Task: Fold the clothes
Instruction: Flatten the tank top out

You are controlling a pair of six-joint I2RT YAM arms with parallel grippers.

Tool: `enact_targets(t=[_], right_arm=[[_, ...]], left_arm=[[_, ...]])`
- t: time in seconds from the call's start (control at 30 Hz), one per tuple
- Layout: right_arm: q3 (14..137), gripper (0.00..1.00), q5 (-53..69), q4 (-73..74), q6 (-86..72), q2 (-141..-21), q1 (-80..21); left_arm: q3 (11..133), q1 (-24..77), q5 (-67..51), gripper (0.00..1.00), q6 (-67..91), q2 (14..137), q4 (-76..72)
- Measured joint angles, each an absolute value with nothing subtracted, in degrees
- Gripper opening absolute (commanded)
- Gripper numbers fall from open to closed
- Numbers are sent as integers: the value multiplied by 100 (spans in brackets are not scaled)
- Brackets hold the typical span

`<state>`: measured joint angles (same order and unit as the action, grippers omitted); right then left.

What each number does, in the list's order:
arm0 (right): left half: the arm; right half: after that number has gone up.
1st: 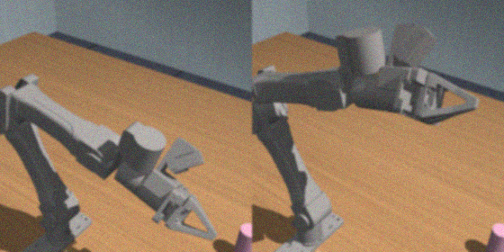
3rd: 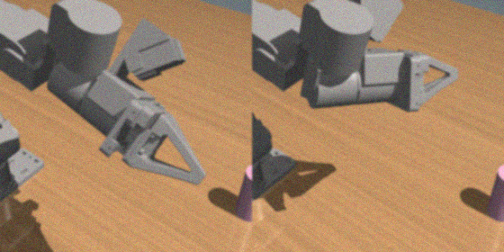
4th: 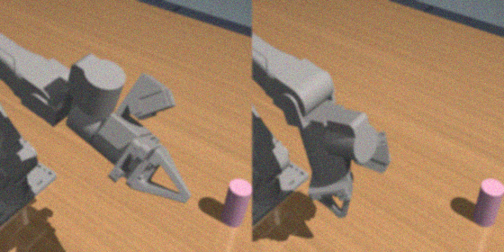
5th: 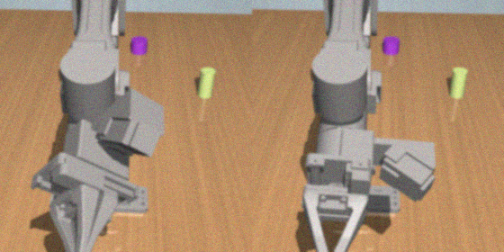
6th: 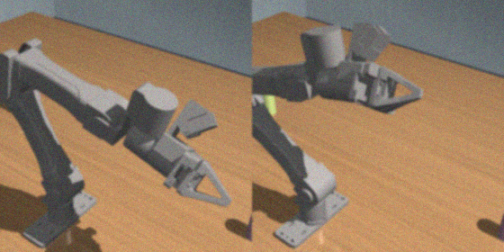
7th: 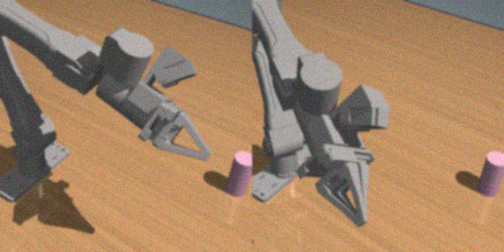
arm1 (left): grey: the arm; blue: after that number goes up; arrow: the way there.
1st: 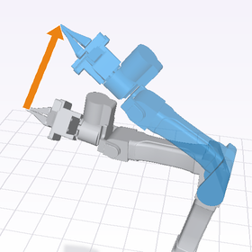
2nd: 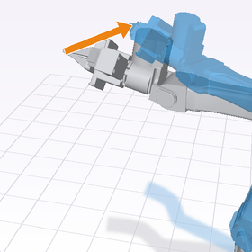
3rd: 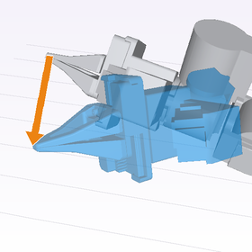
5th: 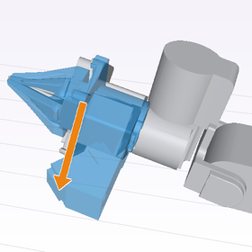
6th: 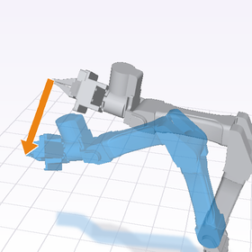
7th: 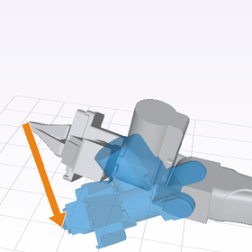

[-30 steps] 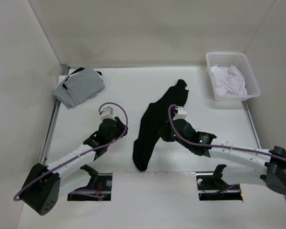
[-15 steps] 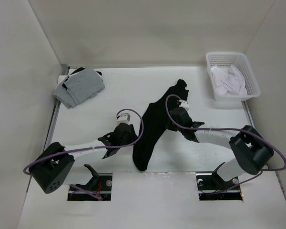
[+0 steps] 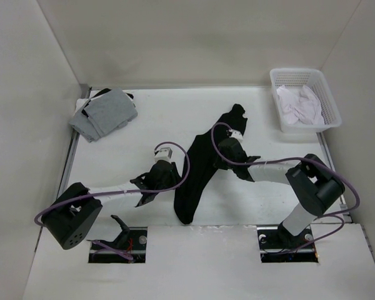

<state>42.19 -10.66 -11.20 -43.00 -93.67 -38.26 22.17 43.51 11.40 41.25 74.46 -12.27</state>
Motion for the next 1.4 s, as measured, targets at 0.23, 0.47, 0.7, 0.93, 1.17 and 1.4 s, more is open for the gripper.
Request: enact_targets(t=[0.23, 0.47, 0.7, 0.93, 1.17, 1.4], right_arm=[[4191, 2, -1208, -1155, -4346, -9338, -3824], [3037, 0, -2051, -624, -4711, -6396, -3835], [2270, 0, -2978, 945, -5828, -2633, -4027], [2036, 0, -3428, 2187, -6431, -2281, -4136], [1787, 0, -3277, 1772, -6407, -3063, -4298], [1769, 0, -3074, 1302, -6259, -3371, -4322]], left_arm=[[2224, 4296, 1031, 23, 4119, 7511, -1313], [2226, 4235, 1002, 27, 4073, 7332, -1249], [2318, 4263, 1011, 37, 3986, 7177, -1155], [2818, 4641, 1009, 43, 3940, 7629, -1135], [3369, 4727, 1203, 46, 3848, 7992, -1096], [3933, 4650, 1525, 14, 3640, 9161, -923]])
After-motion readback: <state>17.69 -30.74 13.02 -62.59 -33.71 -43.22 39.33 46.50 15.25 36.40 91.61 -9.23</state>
